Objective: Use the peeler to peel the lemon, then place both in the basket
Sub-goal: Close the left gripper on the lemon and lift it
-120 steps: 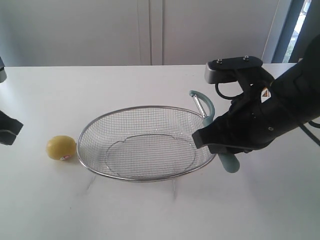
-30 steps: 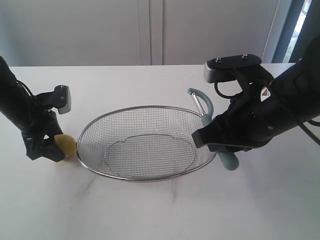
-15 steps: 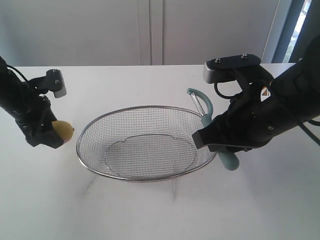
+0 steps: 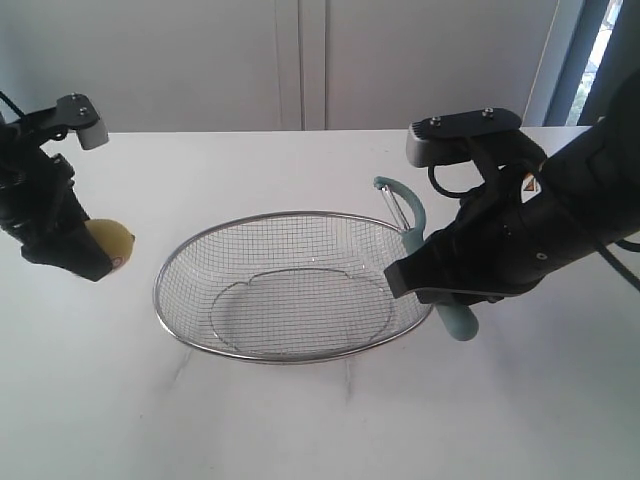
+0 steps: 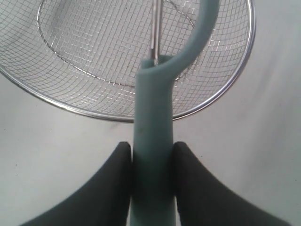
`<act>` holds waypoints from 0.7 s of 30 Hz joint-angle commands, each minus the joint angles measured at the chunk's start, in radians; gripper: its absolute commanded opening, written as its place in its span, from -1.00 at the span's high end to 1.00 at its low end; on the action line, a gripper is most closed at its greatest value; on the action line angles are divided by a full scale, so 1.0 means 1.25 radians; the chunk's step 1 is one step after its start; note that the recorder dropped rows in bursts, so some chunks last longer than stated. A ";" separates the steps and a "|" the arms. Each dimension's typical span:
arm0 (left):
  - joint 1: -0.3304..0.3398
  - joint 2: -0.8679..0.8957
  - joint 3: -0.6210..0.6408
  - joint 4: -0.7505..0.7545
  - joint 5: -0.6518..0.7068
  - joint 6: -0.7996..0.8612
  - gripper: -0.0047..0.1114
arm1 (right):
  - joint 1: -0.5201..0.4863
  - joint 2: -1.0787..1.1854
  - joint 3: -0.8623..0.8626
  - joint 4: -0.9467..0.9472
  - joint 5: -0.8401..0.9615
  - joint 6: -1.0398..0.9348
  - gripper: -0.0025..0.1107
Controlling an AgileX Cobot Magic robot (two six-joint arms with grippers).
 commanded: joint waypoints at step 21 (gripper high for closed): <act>-0.005 -0.214 0.016 -0.091 0.039 -0.131 0.92 | -0.004 -0.007 0.002 0.005 -0.019 -0.018 0.96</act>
